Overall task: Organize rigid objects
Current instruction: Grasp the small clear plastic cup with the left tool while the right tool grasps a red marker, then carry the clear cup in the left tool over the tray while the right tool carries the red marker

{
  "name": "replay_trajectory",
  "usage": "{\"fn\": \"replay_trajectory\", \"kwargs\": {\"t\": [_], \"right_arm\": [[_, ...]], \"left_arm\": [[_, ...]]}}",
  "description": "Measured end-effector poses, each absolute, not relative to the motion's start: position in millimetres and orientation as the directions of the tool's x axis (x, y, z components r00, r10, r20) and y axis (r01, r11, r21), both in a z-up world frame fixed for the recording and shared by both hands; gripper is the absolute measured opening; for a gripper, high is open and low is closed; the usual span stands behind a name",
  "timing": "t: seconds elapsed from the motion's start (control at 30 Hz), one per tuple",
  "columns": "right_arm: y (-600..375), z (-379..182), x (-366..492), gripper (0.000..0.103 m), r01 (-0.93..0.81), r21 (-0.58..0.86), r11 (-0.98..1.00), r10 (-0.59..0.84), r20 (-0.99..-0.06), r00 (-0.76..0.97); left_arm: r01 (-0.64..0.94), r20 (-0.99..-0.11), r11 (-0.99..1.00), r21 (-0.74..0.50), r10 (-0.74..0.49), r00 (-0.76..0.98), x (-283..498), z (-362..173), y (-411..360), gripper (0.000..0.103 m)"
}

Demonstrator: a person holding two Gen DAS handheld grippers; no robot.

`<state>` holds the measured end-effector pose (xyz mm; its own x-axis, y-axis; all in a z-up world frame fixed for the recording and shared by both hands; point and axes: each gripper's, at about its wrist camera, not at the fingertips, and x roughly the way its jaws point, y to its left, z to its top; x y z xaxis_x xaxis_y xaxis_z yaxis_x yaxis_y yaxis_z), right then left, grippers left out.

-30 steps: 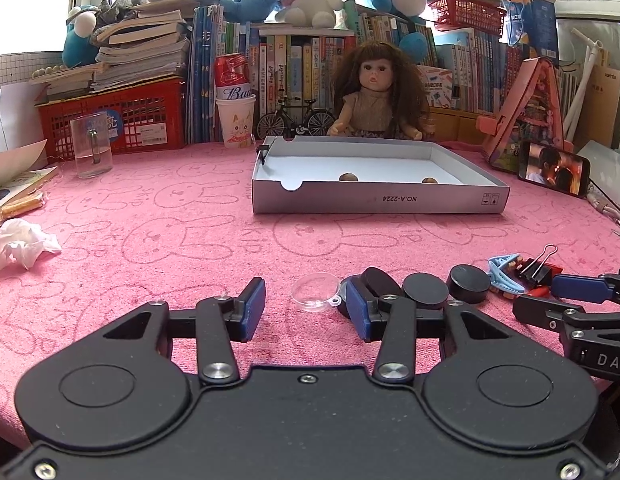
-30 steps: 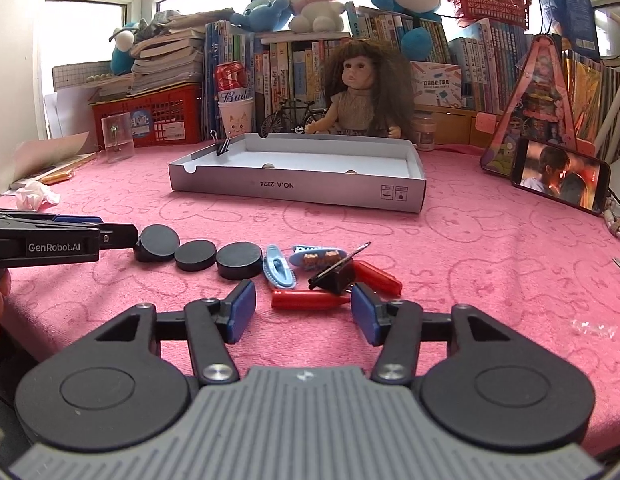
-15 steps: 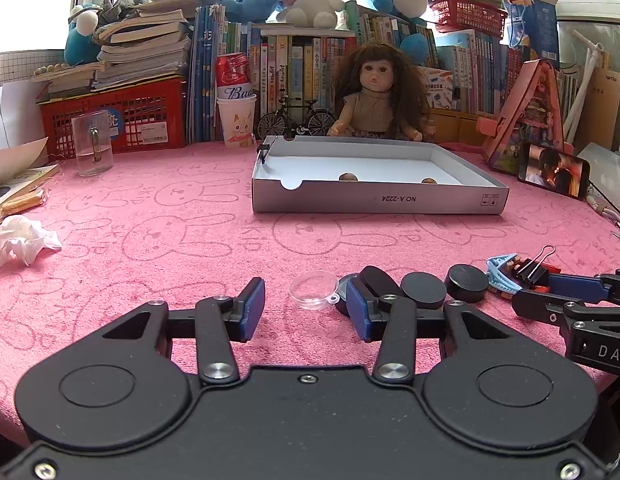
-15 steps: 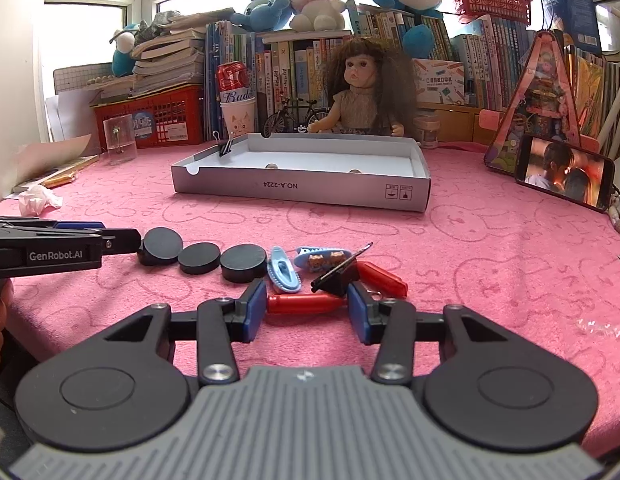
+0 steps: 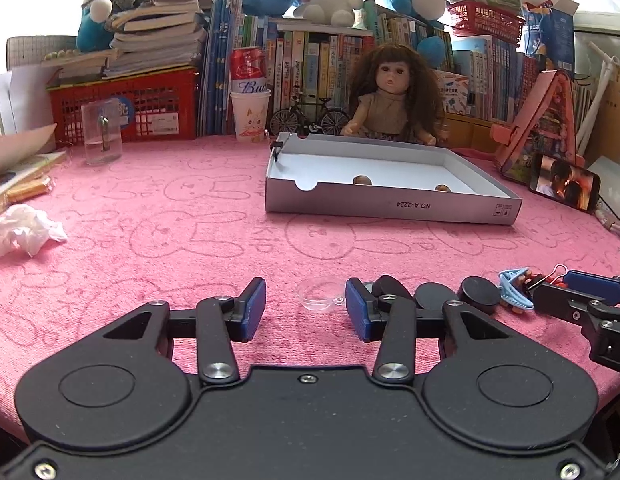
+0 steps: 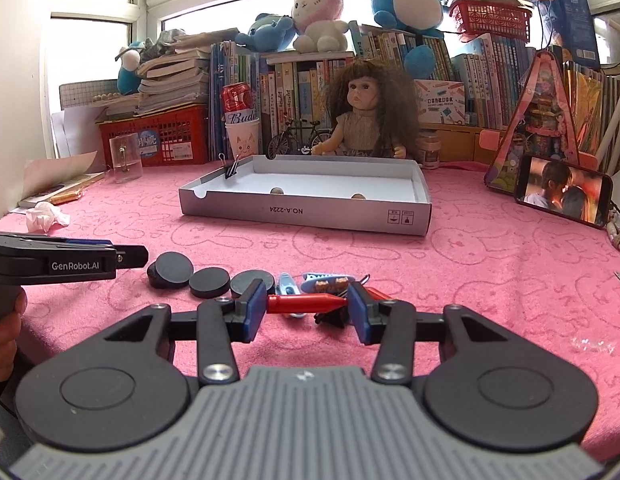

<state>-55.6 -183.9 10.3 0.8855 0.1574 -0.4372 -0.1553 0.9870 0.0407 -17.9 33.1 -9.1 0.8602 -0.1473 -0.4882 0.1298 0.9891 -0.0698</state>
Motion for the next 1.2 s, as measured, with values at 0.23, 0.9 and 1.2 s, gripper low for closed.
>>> {"fn": "replay_trajectory", "kwargs": {"t": [0.23,0.9,1.2], "right_arm": [[-184.9,15.4,-54.8,0.05,-0.145,0.033,0.989,0.145,-0.416,0.898],[-190.7,15.2,-48.5,0.05,-0.092,0.053,0.994,0.106,-0.411,0.906],[-196.6,20.7,-38.9,0.05,-0.053,0.044,0.998,0.066,-0.391,0.918]], "left_arm": [[0.104,-0.486,0.992,-0.073,-0.126,0.865,-9.1,-11.1,28.6,0.04],[0.096,-0.471,0.995,-0.036,-0.102,0.876,-12.3,-11.6,20.5,0.026],[0.086,-0.467,0.996,-0.012,-0.082,0.881,-0.1,3.5,17.0,0.026]]}}
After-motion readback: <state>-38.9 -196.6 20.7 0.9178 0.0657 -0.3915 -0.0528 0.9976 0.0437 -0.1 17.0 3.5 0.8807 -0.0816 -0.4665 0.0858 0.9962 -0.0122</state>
